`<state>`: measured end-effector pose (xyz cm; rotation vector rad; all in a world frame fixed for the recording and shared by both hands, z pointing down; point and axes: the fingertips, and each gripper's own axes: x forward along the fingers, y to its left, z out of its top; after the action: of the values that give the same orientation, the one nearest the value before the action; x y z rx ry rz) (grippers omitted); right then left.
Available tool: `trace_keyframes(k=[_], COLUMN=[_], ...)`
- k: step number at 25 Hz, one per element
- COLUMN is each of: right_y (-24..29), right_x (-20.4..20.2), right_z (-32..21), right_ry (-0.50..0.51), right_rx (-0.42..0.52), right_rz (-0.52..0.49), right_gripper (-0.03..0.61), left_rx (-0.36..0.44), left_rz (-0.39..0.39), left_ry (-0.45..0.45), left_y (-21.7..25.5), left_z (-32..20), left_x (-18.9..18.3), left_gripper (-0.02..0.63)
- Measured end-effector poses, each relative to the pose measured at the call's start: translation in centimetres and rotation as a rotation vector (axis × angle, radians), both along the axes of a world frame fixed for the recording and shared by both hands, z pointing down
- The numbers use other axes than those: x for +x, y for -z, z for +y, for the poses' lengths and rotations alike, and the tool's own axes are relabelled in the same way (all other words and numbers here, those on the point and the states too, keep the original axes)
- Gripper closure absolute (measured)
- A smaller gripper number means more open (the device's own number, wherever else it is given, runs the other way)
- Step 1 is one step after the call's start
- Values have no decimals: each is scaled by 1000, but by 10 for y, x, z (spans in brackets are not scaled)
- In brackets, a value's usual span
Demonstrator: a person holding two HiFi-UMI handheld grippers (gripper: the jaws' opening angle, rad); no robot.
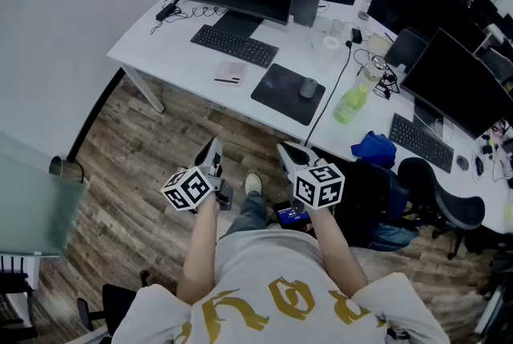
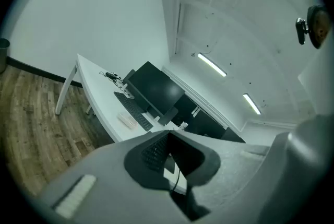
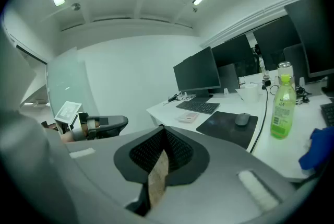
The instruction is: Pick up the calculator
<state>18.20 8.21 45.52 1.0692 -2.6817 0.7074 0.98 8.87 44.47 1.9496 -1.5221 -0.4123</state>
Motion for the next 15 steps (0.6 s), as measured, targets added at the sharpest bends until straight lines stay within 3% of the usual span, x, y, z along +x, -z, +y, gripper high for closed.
trace_keyframes(k=[5, 10, 11, 12, 15], right_y=[2, 7, 9, 10, 10], right_x=[-2, -4, -4, -5, -8], right_z=[8, 14, 14, 14, 13], right_ry=[3, -1, 3, 6, 4], right_rx=[4, 38, 47, 57, 75], right_rz=[13, 40, 45, 52, 54], right_gripper=[554, 551, 534, 512, 479], left_rx=[0, 15, 22, 24, 24], left_rz=[-7, -121, -147, -165, -188], left_ry=[1, -4, -11, -21, -38], left_y=[3, 10, 13, 14, 16], left_z=[9, 18, 19, 20, 22], left_x=[-1, -2, 0, 2, 4], left_gripper=[611, 609, 595, 526, 496])
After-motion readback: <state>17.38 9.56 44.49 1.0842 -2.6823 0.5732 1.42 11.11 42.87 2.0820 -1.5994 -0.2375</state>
